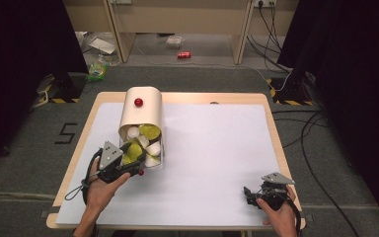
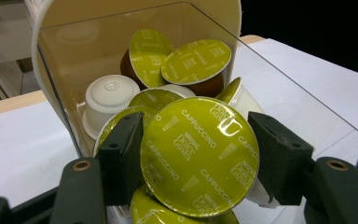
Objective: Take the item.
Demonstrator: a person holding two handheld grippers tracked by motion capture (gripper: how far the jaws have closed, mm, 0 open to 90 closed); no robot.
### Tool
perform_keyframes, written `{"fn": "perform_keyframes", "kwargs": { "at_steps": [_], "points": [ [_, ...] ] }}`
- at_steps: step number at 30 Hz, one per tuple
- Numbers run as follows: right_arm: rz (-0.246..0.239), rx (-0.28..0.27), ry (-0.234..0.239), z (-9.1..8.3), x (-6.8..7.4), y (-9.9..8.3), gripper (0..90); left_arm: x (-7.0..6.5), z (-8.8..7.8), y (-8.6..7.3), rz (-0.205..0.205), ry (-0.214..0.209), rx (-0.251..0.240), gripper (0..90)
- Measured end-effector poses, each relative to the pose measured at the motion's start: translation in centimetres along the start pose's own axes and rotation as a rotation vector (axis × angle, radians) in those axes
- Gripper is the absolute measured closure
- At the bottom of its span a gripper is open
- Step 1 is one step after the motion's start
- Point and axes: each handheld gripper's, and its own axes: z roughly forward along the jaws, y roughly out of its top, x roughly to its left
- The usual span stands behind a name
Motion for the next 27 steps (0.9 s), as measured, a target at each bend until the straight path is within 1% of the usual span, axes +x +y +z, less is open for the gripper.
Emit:
{"fn": "perform_keyframes", "kwargs": {
  "at_steps": [3, 9, 15, 18, 23, 27],
  "points": [
    [0.0, 0.0, 0.0, 0.0, 0.0, 0.0, 5.5, -0.1, -0.1, 0.0, -0.001, -0.008, -0.002, 38.2],
    [0.0, 0.0, 0.0, 0.0, 0.0, 0.0, 5.5, -0.3, -0.6, 0.4, 0.01, -0.021, -0.018, 38.3],
    [0.0, 0.0, 0.0, 0.0, 0.0, 0.0, 5.5, -0.4, -1.2, 0.8, 0.003, -0.046, -0.03, 38.2],
    [0.0, 0.0, 0.0, 0.0, 0.0, 0.0, 5.5, -0.4, -1.5, 0.9, 0.003, -0.058, -0.028, 38.2],
    [0.0, 0.0, 0.0, 0.0, 0.0, 0.0, 5.5, -0.4, -1.9, 1.1, -0.001, -0.068, -0.035, 38.2],
    [0.0, 0.0, 0.0, 0.0, 0.0, 0.0, 5.5, -0.3, -2.1, 1.2, 0.0, -0.072, -0.032, 38.2]
  ]
}}
